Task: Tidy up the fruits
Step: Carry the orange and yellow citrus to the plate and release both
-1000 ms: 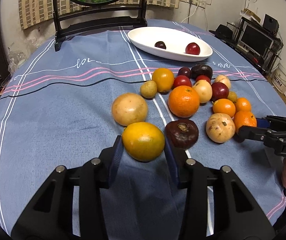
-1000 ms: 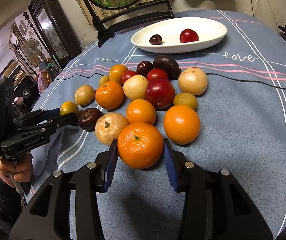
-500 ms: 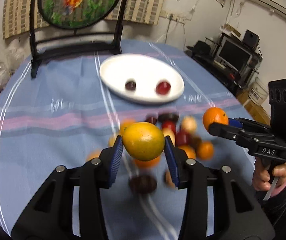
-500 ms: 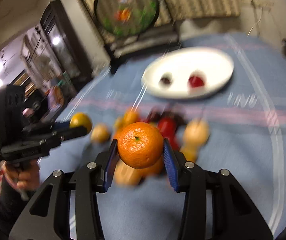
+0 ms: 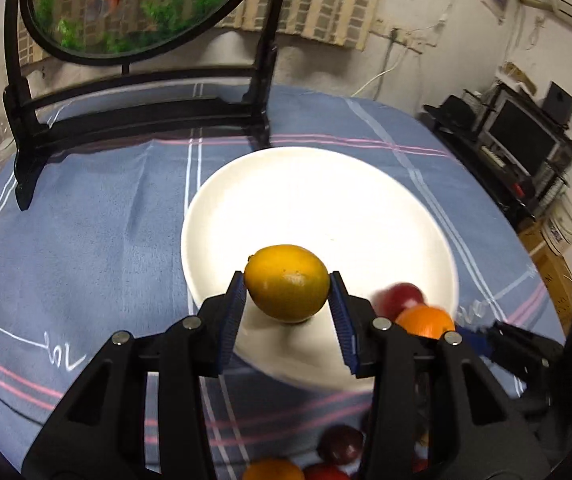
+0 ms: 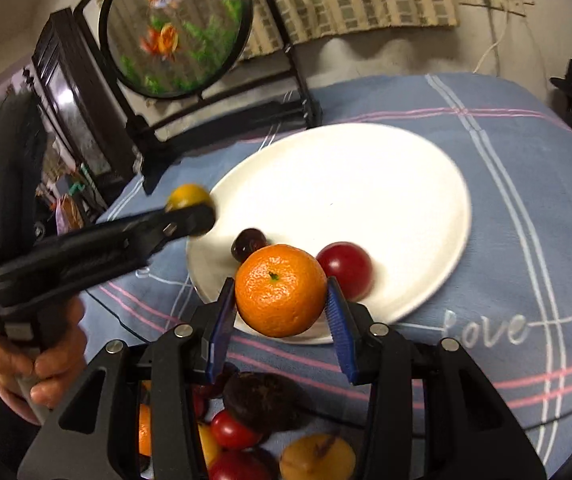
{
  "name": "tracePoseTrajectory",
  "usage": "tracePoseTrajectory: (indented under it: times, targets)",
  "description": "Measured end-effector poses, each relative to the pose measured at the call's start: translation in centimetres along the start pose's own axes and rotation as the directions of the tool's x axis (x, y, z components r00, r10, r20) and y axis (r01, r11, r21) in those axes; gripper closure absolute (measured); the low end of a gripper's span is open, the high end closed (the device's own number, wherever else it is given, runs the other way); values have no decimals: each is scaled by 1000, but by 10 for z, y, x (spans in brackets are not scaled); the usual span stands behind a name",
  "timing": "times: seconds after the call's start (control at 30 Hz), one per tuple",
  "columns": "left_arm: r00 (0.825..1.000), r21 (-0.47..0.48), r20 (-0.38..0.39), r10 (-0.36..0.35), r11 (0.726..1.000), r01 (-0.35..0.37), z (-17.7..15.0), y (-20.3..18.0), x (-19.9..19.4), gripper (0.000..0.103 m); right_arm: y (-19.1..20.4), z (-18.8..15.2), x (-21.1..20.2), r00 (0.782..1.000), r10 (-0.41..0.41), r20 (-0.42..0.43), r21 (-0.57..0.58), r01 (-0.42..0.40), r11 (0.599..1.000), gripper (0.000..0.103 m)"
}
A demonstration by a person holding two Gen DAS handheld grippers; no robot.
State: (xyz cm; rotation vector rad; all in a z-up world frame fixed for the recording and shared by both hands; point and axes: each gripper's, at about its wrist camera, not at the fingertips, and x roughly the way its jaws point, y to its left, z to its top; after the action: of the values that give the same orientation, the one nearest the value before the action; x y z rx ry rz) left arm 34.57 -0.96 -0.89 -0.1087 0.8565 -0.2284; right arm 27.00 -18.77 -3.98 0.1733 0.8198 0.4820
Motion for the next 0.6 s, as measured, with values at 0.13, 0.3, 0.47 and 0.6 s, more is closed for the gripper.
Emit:
tracePoseTrajectory:
  times: [0.13,0.3,0.47,0.6]
  targets:
    - [999,-9,-46,21,1000,-21,0,7,21,60,6,5,14,1000,-15,-23,-56,14,998,58]
    - [998,-35,-65,27,999,-29,1,11,26,47,13,9,22,997,-35,-62,-90,30,995,58]
    - [999,-33,-1,53,998,-53,0,10,-3,28,13,12,18,998,-22,-53,-89,17,996,44]
    - [996,-33,68,64,998,-62,-16,6,-55,16,17,12,-12,999,-47,19,-102,49,994,43]
